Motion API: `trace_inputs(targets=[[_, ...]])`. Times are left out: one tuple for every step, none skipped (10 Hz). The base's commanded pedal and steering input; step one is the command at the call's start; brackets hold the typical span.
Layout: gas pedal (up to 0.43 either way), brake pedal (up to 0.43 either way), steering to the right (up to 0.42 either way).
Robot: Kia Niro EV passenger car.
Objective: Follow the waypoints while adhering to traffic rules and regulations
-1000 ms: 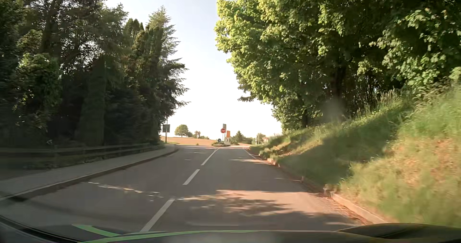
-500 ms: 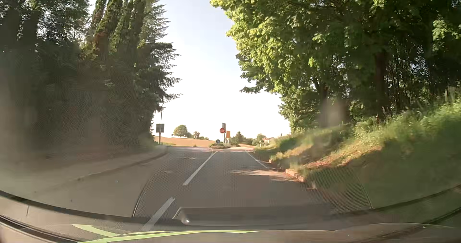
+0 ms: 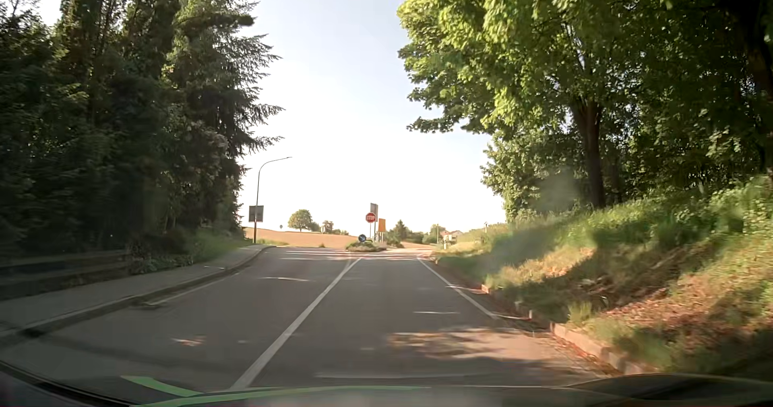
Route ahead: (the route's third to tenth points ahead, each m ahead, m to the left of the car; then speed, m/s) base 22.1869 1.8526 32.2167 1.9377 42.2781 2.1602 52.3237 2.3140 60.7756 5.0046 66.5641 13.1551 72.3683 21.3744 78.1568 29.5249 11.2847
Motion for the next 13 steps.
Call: trace_inputs(targets=[[0.047,0.0,0.002],[0.047,0.0,0.002],[0.047,0.0,0.002],[0.047,0.0,0.002],[0.047,0.0,0.002],[0.047,0.0,0.004],[0.047,0.0,0.005],[0.039,0.0,0.006],[0.0,0.0,0.007],[0.0,0.0,0.008],[0.0,0.0,0.008],[0.0,0.0,0.009],[0.0,0.0,0.01]])
